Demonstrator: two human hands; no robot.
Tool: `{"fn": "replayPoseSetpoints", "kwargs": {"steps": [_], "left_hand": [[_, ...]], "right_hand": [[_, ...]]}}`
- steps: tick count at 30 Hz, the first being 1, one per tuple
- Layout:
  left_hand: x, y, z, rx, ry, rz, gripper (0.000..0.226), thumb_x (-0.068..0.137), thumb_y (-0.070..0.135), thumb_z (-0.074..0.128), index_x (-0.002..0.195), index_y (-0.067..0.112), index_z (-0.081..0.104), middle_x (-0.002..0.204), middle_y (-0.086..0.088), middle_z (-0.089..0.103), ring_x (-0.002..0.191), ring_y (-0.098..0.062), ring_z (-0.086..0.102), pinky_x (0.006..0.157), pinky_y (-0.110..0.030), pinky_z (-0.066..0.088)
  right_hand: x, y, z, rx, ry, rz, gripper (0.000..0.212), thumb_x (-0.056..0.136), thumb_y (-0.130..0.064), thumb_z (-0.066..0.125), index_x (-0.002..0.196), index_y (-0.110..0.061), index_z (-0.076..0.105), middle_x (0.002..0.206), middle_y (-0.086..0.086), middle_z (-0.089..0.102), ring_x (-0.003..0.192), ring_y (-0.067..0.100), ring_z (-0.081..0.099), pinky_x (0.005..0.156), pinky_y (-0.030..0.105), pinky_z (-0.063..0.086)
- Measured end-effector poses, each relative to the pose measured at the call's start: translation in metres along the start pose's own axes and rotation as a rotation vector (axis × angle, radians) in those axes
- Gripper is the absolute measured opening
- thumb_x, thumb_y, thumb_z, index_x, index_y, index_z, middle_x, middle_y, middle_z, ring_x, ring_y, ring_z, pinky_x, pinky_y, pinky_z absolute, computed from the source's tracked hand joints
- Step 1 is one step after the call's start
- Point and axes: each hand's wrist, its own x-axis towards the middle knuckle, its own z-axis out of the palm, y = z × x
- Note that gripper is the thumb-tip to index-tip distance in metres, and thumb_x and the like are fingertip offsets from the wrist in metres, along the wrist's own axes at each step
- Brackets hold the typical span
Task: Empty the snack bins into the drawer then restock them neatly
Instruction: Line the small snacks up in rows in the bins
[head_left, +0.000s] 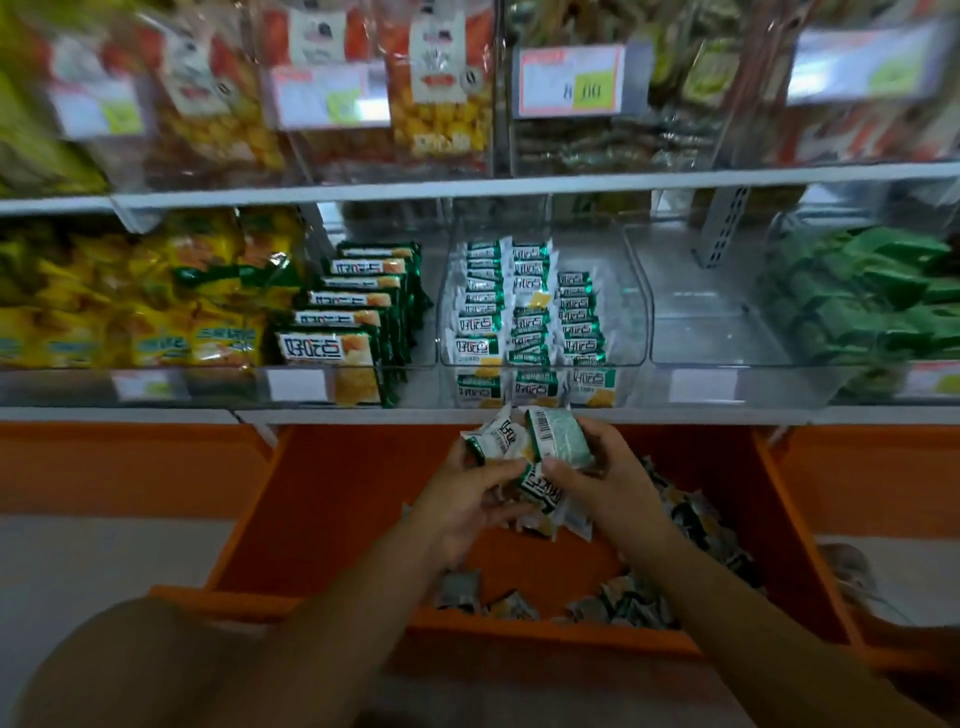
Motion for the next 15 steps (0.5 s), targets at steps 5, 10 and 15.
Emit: {"fn": "replayPoseSetpoints", "kwargs": {"steps": [5,10,15], "left_hand": [[-0.027,0.019,0.009,0.014,0.059,0.092,0.051,0.083,0.001,0.072,0.124,0.019,0.049,0.123,-0.013,0.064,0.098,-0.031,0.069,0.065,-0.037,0.06],[-0.035,0.039,0.011,0.023,0.035,0.159,0.044,0.083,0.001,0.072,0.113,0.026,0.05,0.117,-0.01,0.065,0.094,-0.031,0.071,0.066,-0.038,0.06],[-0.028,0.054,0.007,0.051,0.002,0.163,0.069,0.084,0.003,0.072,0.135,0.031,0.036,0.126,-0.011,0.062,0.095,-0.027,0.07,0.07,-0.039,0.06]], "right_hand": [[-0.006,-0.03,-0.011,-0.06,-0.03,-0.053,0.066,0.085,-0.025,0.072,0.14,-0.04,0.037,0.138,-0.01,0.043,0.121,0.013,0.05,0.092,0.036,0.054],[-0.004,-0.048,-0.018,-0.226,-0.156,-0.148,0.054,0.075,-0.064,0.061,0.126,-0.062,0.044,0.137,-0.027,0.039,0.129,0.008,0.042,0.103,0.046,0.046],[0.005,-0.047,-0.014,-0.228,-0.173,-0.11,0.07,0.074,-0.041,0.078,0.131,-0.057,0.042,0.142,-0.015,0.037,0.117,0.012,0.056,0.096,0.035,0.052]]}}
